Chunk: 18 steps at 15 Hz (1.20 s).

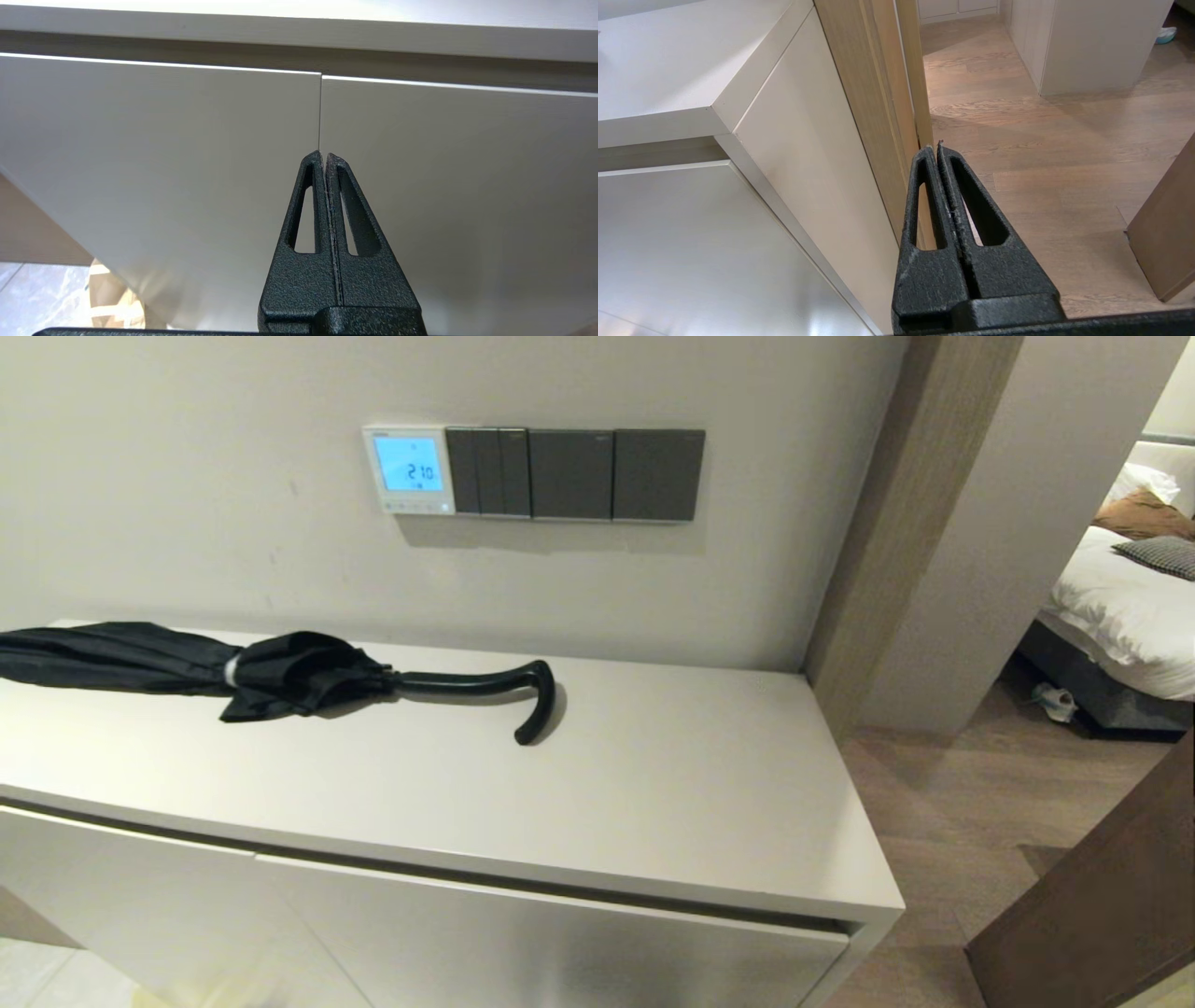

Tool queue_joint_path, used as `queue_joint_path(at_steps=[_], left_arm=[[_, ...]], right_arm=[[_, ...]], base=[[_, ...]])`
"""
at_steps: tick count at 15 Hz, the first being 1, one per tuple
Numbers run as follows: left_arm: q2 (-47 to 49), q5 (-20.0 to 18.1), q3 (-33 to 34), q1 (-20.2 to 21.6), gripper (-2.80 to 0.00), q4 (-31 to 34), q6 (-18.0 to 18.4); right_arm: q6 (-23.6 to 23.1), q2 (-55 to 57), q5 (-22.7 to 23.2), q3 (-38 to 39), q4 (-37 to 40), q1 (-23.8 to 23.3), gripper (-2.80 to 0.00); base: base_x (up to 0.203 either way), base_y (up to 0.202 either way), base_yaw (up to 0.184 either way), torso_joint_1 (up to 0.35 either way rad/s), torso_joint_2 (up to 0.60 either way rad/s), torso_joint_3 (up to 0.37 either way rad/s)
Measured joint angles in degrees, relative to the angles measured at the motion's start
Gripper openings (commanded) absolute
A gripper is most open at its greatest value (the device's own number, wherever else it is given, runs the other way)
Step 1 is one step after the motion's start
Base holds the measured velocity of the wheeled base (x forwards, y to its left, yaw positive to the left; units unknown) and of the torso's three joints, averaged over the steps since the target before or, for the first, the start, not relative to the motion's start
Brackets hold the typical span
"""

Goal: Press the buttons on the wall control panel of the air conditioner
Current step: Turn off the central air conditioner

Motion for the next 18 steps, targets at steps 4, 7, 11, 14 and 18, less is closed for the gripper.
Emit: queue_joint_path(at_steps=[4, 7, 11, 14, 18], left_arm=[[0.0, 0.0, 0.2, 0.0, -2.8, -0.4, 0.2], [0.0, 0.0, 0.4, 0.0, -2.8, -0.8, 0.2], [0.0, 0.0, 1.0, 0.1, -2.8, -2.5, 0.2], [0.0, 0.0, 1.1, 0.1, -2.8, -2.5, 0.2], [0.0, 0.0, 1.1, 0.1, -2.8, -2.4, 0.2]], right_arm=[[0.0, 0.0, 0.0, 0.0, 0.0, 0.0, -2.8], [0.0, 0.0, 0.0, 0.0, 0.0, 0.0, -2.8], [0.0, 0.0, 0.0, 0.0, 0.0, 0.0, -2.8], [0.0, 0.0, 0.0, 0.0, 0.0, 0.0, -2.8], [0.0, 0.0, 0.0, 0.0, 0.0, 0.0, -2.8]], base=[[0.0, 0.0, 0.0, 0.0, 0.0, 0.0], [0.0, 0.0, 0.0, 0.0, 0.0, 0.0], [0.0, 0.0, 0.0, 0.0, 0.0, 0.0], [0.0, 0.0, 0.0, 0.0, 0.0, 0.0], [0.0, 0.0, 0.0, 0.0, 0.0, 0.0]])
